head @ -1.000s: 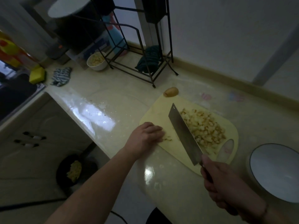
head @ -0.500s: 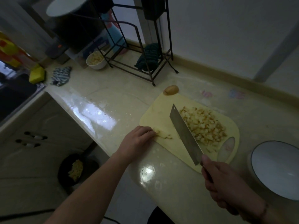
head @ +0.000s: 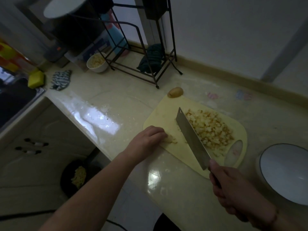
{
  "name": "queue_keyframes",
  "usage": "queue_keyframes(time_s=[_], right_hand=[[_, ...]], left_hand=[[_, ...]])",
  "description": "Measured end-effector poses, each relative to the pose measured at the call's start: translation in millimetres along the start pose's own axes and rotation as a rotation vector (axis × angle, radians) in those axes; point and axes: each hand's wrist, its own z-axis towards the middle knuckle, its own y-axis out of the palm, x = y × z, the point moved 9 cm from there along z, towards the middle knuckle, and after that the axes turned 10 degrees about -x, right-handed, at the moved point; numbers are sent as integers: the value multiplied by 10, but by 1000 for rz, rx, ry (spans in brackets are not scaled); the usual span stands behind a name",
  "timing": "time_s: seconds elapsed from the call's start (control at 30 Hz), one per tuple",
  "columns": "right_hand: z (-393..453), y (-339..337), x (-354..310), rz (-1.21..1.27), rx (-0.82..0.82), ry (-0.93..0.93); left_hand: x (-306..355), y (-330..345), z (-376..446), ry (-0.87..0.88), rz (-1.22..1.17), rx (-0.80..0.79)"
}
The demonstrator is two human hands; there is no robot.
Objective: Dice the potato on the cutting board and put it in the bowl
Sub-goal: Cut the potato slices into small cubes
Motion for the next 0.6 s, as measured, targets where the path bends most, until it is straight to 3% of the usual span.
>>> queue_keyframes(time_s=[0.1, 0.43, 0.5, 0.6], right_hand=[[-4, -1, -2, 5, -1, 9], [12, -12, 9, 6, 0, 13], [19, -8, 21, 10, 1, 13], [30, 11, 33, 26, 3, 14]], left_hand=[[-81, -54, 221, -54, -57, 11], [-190, 164, 178, -54, -123, -163], [-131, 84, 114, -25, -97, -124], [-233, -68, -49, -134, -79, 1]])
